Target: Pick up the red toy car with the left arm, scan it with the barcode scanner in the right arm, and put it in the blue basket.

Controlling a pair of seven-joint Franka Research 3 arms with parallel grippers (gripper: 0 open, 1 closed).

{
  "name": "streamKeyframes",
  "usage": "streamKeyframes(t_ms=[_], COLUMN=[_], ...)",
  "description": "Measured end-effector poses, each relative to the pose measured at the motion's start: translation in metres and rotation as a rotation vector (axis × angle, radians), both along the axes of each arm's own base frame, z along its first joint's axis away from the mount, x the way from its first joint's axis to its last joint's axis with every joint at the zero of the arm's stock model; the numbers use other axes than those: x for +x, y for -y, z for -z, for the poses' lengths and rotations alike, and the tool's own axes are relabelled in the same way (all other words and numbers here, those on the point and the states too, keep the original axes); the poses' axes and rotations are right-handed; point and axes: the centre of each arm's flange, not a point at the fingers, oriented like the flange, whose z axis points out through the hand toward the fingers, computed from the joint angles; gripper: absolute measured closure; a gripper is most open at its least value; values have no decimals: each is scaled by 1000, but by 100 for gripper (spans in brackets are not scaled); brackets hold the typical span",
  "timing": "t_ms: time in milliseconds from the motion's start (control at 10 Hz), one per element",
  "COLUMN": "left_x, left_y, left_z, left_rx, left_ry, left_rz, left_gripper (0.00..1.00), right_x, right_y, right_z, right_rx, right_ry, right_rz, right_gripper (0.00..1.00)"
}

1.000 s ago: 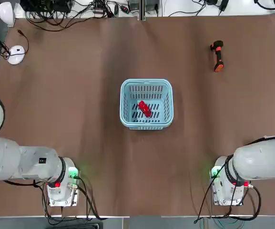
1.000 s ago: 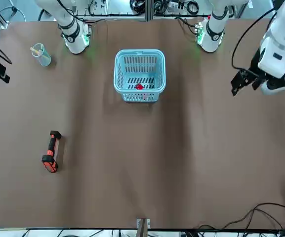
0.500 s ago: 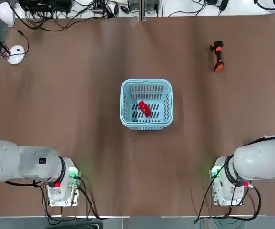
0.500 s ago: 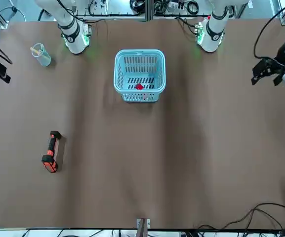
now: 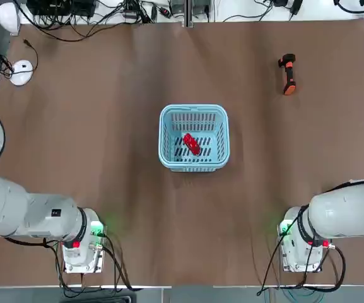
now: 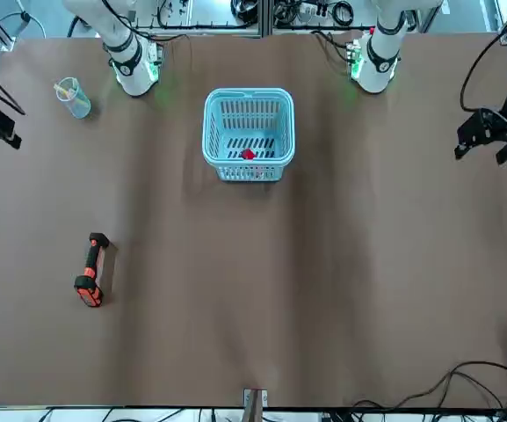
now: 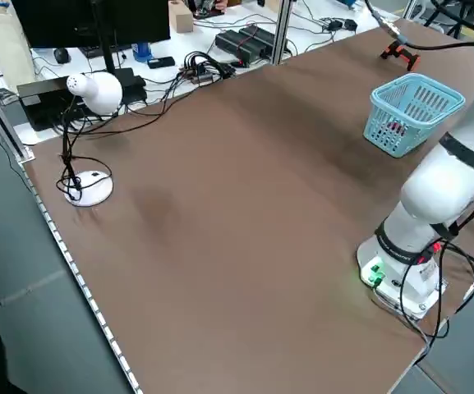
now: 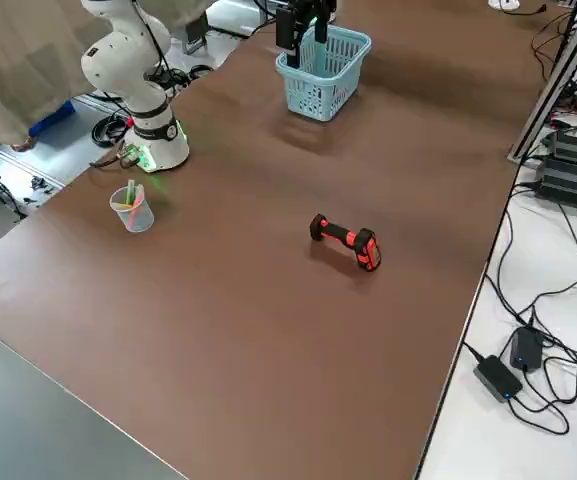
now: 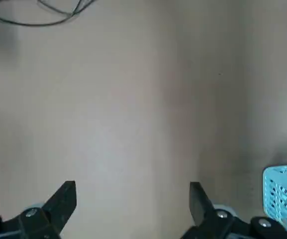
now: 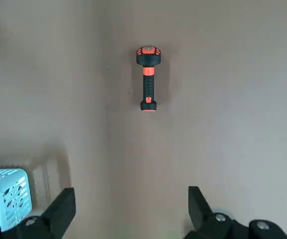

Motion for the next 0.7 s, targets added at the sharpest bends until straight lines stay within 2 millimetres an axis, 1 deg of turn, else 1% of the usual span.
streamKeyframes(t_ms=[100, 400, 700], left_x=[4, 3, 1], left_y=[-1, -7, -6], left_z=[-2, -5, -3], left_rx=[-1, -6, -5], left_ry=[2, -18, -40], left_rz=[-15, -107, -119], left_gripper=[0, 0, 0], right_x=[0, 0, 0], right_y=[0, 2, 2], right_z=[-2, -5, -4], right_rx=[-1, -1, -1], right_ry=[4, 12, 10], right_rz=[1, 3, 4], right_gripper=[0, 0, 0])
